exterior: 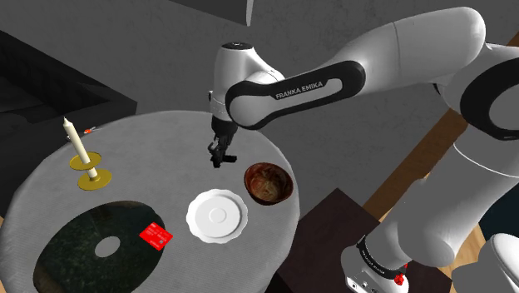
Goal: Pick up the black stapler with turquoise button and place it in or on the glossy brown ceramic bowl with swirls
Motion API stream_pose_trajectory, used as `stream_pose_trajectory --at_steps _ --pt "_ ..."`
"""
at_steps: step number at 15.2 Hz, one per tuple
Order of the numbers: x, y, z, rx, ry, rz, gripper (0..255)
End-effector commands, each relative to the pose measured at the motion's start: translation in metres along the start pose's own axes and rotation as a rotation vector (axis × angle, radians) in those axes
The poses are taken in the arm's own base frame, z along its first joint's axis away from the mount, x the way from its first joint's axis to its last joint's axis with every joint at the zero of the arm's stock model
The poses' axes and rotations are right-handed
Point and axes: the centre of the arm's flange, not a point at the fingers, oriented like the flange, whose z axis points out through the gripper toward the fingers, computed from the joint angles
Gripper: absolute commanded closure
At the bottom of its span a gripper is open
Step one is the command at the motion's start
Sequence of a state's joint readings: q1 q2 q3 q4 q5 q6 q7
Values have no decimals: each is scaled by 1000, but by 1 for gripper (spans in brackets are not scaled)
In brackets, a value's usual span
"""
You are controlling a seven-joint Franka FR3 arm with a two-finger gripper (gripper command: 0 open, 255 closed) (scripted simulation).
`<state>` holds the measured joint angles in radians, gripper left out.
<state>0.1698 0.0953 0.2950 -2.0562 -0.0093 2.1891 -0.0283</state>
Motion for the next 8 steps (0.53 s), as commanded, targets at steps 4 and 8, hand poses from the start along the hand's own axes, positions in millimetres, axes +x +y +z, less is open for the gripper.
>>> stream_pose_trajectory --at_steps 4,8 --pt "-62 28 -4 0 1 0 255" --pt "-109 51 -7 0 1 0 255"
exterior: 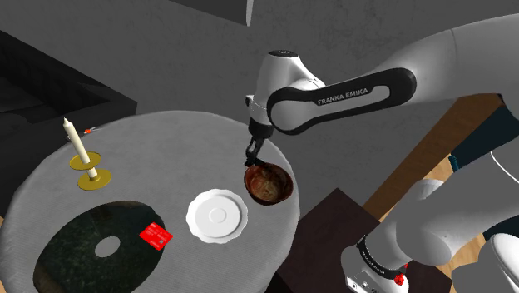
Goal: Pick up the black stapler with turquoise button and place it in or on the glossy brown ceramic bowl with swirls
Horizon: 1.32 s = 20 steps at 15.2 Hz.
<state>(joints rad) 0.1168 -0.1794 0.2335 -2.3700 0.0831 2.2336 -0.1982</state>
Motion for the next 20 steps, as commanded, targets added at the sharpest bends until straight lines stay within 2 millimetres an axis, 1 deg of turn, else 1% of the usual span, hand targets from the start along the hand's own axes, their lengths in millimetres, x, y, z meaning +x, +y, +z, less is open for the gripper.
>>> stream_pose_trajectory --at_steps 1,5,19,20 --pt "-25 11 -2 0 0 -1 255" --pt "-73 34 -5 0 0 -1 255" --pt "-76 36 69 1 0 -1 255" --pt "-76 36 69 1 0 -1 255"
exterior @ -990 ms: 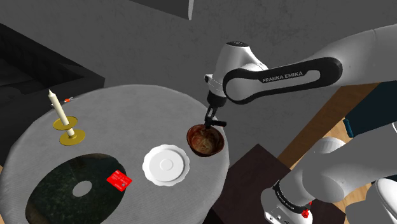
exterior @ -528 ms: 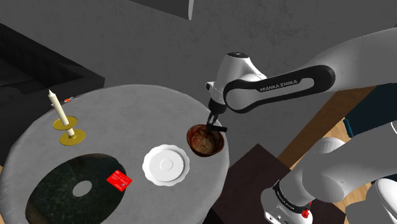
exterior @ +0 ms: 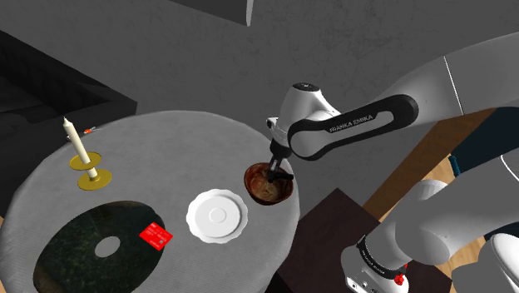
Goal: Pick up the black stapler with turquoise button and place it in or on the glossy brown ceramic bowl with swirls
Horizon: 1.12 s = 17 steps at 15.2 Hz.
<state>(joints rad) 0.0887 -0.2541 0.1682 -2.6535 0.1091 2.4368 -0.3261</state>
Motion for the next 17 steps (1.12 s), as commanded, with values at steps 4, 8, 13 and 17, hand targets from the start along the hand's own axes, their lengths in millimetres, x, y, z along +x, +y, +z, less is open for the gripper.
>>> stream_pose_trajectory --at_steps 4,8,13,17 --pt "0 1 3 0 1 0 255" --pt "0 1 3 0 1 0 0" --pt "0 1 -11 0 1 0 0" --pt "0 1 -47 0 1 0 0"
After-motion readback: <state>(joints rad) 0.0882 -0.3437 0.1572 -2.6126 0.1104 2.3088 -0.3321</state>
